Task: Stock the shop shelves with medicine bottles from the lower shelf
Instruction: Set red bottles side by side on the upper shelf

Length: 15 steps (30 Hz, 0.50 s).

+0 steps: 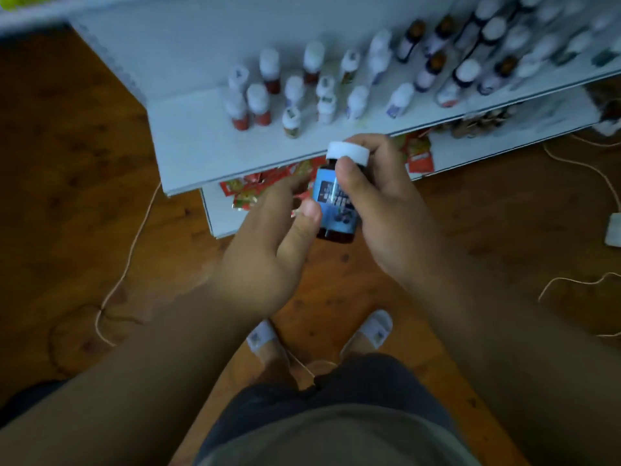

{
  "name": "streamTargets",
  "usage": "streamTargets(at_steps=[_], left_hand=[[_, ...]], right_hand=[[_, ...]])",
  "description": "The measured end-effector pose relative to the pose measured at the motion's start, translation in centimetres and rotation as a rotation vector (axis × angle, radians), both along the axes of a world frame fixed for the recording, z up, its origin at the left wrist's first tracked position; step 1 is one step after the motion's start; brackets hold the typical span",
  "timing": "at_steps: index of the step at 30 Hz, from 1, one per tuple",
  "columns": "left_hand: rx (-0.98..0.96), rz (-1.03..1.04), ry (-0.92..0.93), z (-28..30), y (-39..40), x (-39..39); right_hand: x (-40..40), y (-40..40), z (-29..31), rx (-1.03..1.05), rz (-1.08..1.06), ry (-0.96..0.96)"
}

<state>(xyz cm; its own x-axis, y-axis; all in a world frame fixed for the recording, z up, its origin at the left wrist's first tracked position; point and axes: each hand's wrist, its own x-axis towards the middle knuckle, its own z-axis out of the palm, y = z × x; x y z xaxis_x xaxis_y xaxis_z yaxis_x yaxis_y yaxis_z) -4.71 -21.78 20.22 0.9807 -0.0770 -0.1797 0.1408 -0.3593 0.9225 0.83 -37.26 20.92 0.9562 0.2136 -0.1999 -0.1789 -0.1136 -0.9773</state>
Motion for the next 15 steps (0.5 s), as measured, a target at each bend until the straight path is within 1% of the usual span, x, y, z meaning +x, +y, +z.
streamTargets(at_steps=[2,5,10,15], left_hand=[[0.024,-0.057,-0.07,3.1,-3.0,1.1],[0.0,-0.128,-0.171,6.6,-8.7,2.6],[-0.072,-0.235,-0.207,10.0,-19.3,5.6],[-0.071,-0.311,-0.238,12.6,-25.8,11.0]], right_hand=[[-0.1,-3.7,2.6,0.007,-0.045,-0.02],[0.3,-9.5,6.2,0.028,-0.095,-0.063],[1.5,-19.5,11.4,0.055,-0.185,-0.148],[5.5,-26.7,14.9,0.055,-0.286,-0.245]])
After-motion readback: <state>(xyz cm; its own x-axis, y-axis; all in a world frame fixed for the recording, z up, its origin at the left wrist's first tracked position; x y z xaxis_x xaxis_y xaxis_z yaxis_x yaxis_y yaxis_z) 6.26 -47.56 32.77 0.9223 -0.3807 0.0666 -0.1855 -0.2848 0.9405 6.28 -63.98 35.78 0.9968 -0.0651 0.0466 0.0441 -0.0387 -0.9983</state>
